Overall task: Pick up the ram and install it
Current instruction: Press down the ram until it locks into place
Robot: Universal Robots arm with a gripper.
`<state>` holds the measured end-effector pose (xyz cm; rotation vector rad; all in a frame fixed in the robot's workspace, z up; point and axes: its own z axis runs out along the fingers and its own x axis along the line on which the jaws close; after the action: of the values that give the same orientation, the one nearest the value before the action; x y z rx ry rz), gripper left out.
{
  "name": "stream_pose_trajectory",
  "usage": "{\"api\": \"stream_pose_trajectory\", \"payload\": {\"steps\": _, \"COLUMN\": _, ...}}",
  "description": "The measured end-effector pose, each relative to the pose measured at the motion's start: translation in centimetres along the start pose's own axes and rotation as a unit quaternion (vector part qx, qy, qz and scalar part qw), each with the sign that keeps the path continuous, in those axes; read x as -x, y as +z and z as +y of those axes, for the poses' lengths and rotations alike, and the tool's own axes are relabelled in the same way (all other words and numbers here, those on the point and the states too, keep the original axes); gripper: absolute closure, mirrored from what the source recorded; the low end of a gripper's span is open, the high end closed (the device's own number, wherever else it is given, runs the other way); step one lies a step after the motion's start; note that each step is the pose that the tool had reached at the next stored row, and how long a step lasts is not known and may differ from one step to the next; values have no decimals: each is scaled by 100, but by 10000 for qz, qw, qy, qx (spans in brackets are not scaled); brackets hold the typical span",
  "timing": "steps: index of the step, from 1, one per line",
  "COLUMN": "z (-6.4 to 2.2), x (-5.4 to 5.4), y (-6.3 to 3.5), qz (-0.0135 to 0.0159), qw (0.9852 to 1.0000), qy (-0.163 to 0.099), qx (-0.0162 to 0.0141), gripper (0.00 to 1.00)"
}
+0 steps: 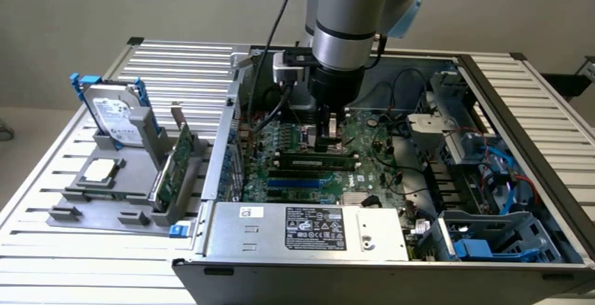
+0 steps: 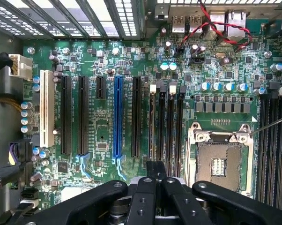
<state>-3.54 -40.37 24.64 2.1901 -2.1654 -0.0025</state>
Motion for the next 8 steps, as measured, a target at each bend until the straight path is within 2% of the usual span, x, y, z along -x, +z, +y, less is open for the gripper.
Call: {"api": "stream_pose_trajectory", "payload": {"steps": 8, "z": 0, "x": 0, "y": 0, "qz": 0, "qw": 10000, "qy": -1, "qx": 20, "gripper": 89}}
